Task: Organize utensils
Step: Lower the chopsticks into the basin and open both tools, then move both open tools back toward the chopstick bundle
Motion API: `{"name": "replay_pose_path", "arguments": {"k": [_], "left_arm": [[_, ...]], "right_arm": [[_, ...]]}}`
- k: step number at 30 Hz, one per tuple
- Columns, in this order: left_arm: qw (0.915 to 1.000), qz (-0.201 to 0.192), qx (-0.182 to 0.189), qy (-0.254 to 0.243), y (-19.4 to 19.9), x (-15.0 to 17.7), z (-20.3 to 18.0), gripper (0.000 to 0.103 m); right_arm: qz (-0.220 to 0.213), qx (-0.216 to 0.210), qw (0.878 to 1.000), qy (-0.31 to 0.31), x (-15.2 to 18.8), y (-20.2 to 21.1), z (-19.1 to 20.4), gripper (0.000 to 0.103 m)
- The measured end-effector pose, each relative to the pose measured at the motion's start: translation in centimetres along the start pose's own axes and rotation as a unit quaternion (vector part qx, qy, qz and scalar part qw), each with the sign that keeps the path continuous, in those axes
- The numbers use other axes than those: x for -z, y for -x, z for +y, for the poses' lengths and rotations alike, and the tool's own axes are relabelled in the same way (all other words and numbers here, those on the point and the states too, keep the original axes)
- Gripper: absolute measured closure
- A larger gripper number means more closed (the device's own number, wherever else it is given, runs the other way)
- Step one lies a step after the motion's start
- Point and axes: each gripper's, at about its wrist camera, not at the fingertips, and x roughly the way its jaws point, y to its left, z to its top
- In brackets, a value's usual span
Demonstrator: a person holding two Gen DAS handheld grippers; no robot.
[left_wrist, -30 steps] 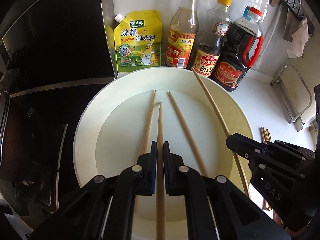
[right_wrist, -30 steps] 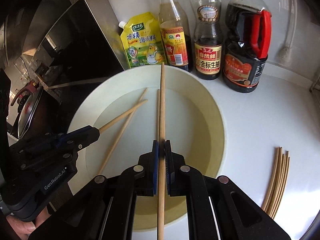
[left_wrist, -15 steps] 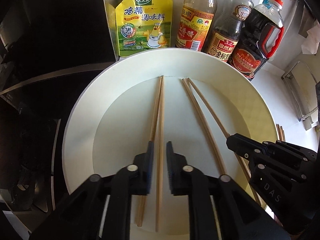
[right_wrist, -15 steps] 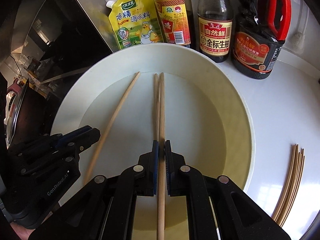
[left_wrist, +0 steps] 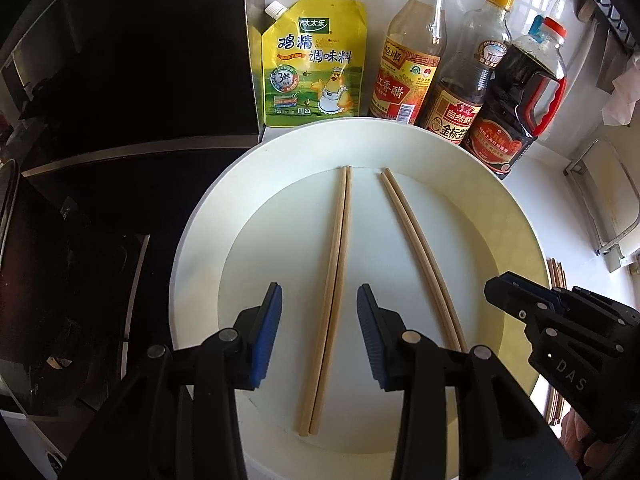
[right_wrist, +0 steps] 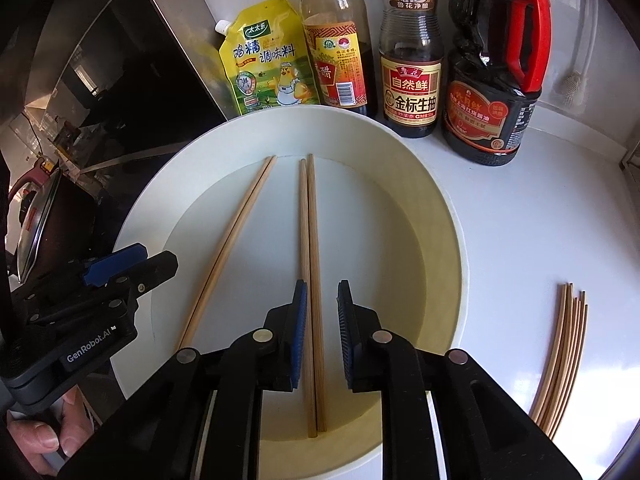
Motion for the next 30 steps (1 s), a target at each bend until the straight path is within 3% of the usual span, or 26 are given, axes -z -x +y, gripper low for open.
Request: {"name": "replay_pose_path", "arguments": {"k": [16, 30], "left_arm": [[0.9996, -0.024, 0.006, -0.013, 3.7, 3.2, -2.4, 0.057], [0.9971, -0.017, 0.047, -0.057, 4.3, 4.6, -10.9, 0.053]], "right_arm": [[-0.033, 0.008, 0.999, -0.018, 4.4, 5.4, -1.7, 0.081], [-0.05, 0.049, 0.996, -0.059, 8.5, 9.9, -8.8, 0.074]]}}
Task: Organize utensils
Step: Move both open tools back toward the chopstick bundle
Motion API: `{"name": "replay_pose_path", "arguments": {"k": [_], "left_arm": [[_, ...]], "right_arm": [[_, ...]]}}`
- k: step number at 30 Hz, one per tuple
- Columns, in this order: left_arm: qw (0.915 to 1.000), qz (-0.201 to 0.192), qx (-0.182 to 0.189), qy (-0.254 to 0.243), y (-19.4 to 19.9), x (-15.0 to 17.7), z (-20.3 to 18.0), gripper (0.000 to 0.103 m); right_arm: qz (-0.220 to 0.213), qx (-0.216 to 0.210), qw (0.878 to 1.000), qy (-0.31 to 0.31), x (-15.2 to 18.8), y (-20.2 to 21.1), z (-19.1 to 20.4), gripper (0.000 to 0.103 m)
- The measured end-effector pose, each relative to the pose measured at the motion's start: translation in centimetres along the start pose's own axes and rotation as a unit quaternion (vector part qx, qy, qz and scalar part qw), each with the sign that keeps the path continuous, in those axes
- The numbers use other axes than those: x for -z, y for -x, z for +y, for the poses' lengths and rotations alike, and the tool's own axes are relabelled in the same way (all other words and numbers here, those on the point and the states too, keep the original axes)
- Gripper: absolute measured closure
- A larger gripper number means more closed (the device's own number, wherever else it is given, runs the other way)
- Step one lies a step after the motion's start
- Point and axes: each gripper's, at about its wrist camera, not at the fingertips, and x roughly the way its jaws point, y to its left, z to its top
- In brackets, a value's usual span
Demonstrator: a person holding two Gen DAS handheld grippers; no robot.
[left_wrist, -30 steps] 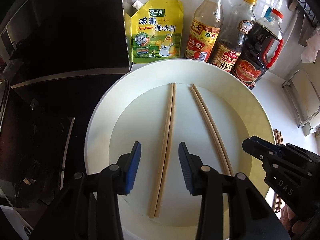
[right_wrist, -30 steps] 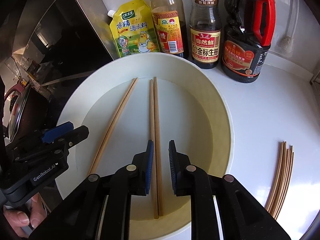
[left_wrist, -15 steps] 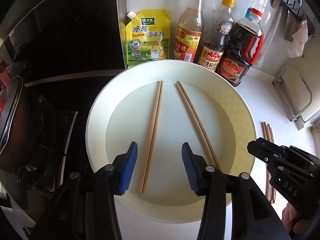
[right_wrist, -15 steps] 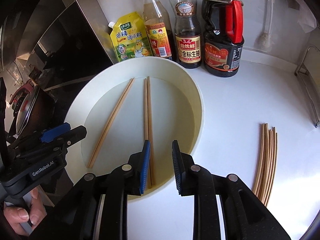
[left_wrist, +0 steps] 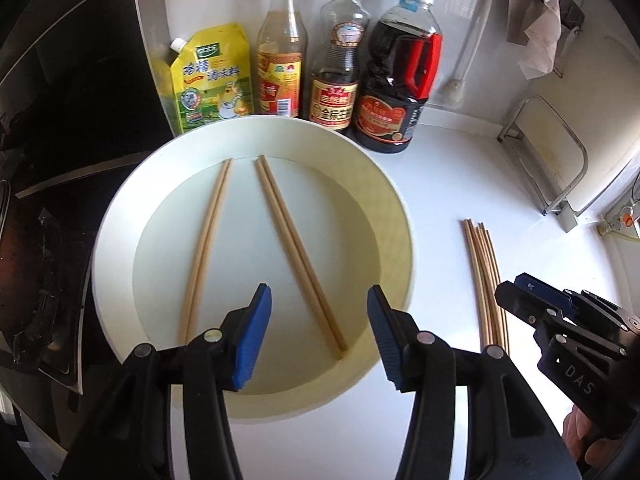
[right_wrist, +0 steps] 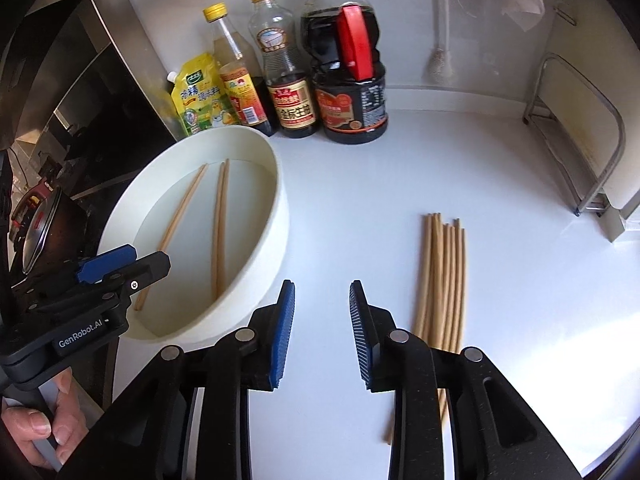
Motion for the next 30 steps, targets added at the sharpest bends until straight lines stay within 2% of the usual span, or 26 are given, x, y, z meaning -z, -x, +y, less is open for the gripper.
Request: {"name": "replay_pose_path", "arguments": {"k": [11, 15, 19, 30], "left_arm": [[0.9979, 0.026, 0.043, -0.04, -2.1, 1.8, -8.5, 0.049], [0.997, 0.04, 0.045, -0.048, -3.2, 2.8, -10.6, 0.049], [0.9967, 0.052, 0.041, -0.047, -4.6, 3.8, -11.9, 0.048], [0.9962, 0.078, 0.025, -0.029, -7.4, 5.2, -12.0, 0.045]], "right_arm": [[0.027, 0.045, 0.997, -0.058, 3.6, 1.1, -9.6, 0.068], [0.044, 0.057, 0.995, -0.069, 5.0, 0.5, -12.1, 0.067], [0.06, 0.072, 0.994, -0.059, 6.1, -0.8, -13.4, 0.065], [0.066, 0.058, 0.995, -0.037, 6.6, -3.4, -13.3, 0.063]]}}
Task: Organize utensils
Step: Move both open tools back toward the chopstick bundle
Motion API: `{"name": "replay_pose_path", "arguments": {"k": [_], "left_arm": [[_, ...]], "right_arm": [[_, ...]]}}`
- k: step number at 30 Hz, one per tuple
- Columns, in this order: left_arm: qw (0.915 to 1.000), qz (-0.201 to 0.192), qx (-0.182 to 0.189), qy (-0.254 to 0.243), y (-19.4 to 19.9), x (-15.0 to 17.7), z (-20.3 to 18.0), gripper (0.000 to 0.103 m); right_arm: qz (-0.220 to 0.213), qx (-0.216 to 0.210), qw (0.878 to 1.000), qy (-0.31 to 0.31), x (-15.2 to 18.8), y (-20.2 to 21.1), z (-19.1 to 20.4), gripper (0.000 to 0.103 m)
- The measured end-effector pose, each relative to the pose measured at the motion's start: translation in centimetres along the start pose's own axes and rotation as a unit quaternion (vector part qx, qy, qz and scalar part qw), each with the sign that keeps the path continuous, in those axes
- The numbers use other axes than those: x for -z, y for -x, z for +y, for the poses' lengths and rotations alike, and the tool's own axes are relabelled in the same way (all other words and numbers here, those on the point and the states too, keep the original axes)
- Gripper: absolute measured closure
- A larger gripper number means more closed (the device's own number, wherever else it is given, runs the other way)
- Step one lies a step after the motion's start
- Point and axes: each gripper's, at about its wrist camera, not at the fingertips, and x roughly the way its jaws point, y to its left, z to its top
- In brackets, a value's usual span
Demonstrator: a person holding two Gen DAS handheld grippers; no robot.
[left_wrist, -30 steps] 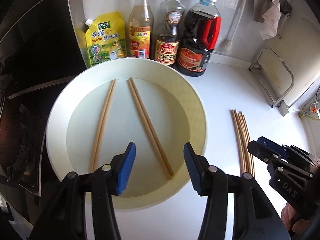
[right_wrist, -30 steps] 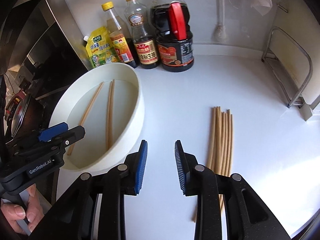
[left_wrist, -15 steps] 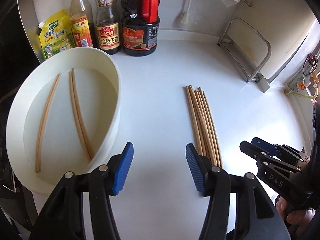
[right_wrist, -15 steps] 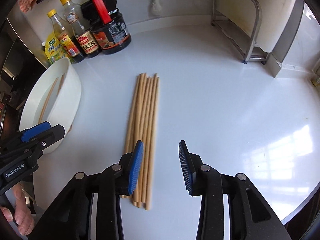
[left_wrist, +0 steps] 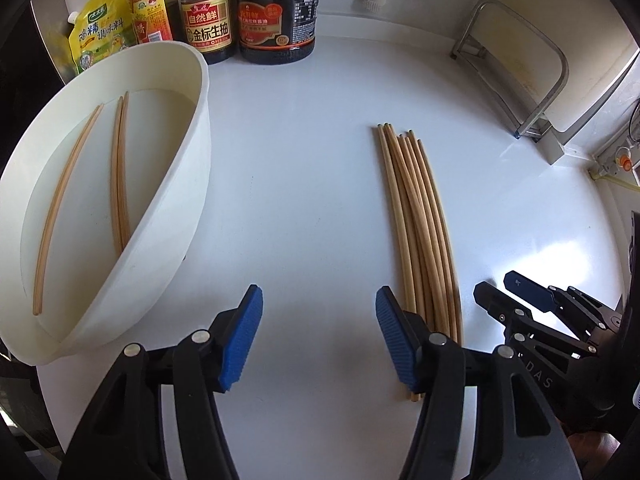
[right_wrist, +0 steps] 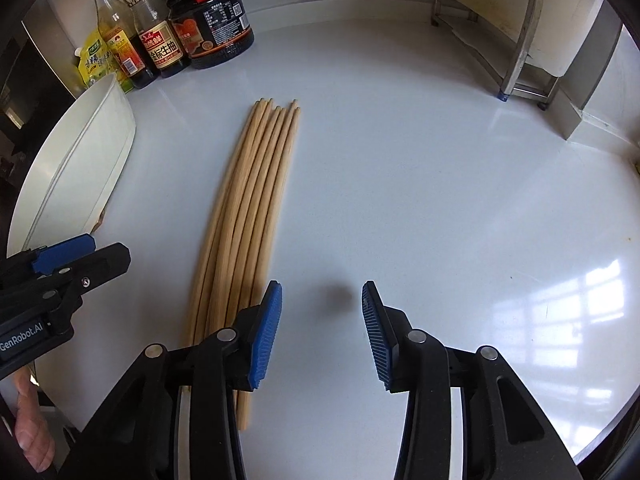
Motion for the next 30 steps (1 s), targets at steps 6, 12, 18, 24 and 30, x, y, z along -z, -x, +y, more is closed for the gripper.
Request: {"name": "replay_pose_path", "arguments": {"k": [6, 12, 18, 24, 30], "left_arm": [[1.0, -0.003, 0.002, 0.007, -0.1, 0.2, 0.3, 0.041], [1.0, -0.004, 0.0, 0.006, -0.1, 0.3, 0.3, 0.041], [1.0, -0.005, 0.001, 0.004, -0.1, 0.5, 0.0, 0.041], [0.9999, -0.011, 0.005, -0.007, -0.5, 0.3, -1.1, 0.041], [0.9998, -0.004, 0.007, -0.015, -1.8, 0.3, -2.4, 0.041]], "right_arm": [[-0.008, 0.0, 1.0, 0.024, -0.5, -0.1, 1.3, 0.06], [-0.001, 0.006, 1.0, 0.028, -0.6, -0.7, 1.5, 0.06], [0.0, 0.012, 0.999, 0.032, -0.2, -0.9, 1.6, 0.06], [-0.005, 0.015, 1.0, 0.022, 0.0, -0.9, 0.5, 0.06], [-0.011, 0.026, 1.0, 0.005, 0.2, -0.7, -1.7, 0.06]]}}
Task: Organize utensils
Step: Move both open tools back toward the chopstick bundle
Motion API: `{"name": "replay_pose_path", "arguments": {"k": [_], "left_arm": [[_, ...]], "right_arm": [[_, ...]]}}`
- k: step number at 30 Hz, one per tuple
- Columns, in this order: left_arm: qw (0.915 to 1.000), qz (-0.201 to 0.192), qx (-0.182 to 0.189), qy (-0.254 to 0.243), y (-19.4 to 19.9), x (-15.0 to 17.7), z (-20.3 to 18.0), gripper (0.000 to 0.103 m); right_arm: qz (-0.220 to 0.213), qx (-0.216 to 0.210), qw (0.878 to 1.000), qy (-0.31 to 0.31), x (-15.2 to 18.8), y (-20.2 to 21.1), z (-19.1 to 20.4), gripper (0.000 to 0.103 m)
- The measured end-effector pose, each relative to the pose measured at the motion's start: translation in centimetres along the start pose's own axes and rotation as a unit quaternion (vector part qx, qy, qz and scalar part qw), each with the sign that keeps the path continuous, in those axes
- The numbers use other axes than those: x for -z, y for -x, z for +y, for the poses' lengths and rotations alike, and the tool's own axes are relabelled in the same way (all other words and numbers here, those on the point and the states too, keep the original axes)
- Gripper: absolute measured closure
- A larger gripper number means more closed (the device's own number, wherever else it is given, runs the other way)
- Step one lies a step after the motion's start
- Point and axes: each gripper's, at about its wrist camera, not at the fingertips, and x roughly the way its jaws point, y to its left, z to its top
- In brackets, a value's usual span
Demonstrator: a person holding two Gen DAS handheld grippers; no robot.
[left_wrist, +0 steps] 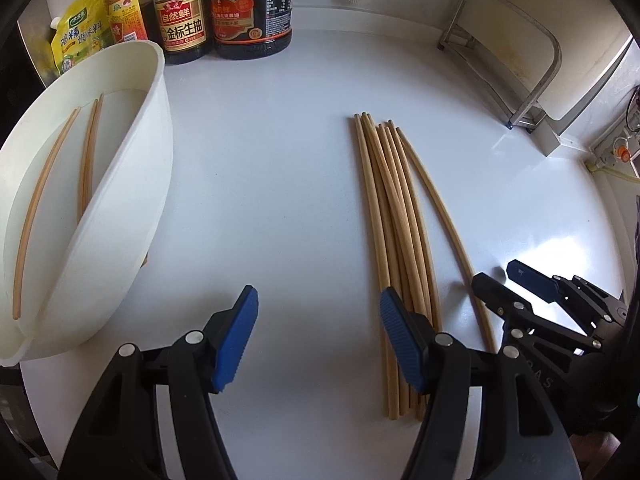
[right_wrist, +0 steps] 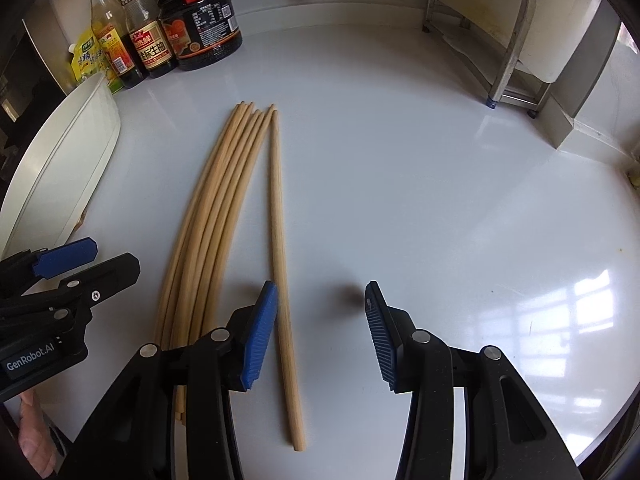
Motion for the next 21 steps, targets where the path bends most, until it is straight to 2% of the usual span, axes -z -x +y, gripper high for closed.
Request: {"name": "replay_pose_path", "arguments": {"k": [10, 21], "left_arm": [[0.9998, 0.019, -0.002, 0.0, -1.9, -0.4, -1.3, 0.04], [0.9989, 0.015, -0.044, -0.012, -2.3, -0.4, -1.2, 0.04]], "right_arm": [[-0.007, 0.004, 1.0, -0.012, 0.3, 0.5, -1.8, 0.06], [-0.013, -0.009, 1.0, -0.003, -0.2, 0.6, -1.5, 0.06]]}}
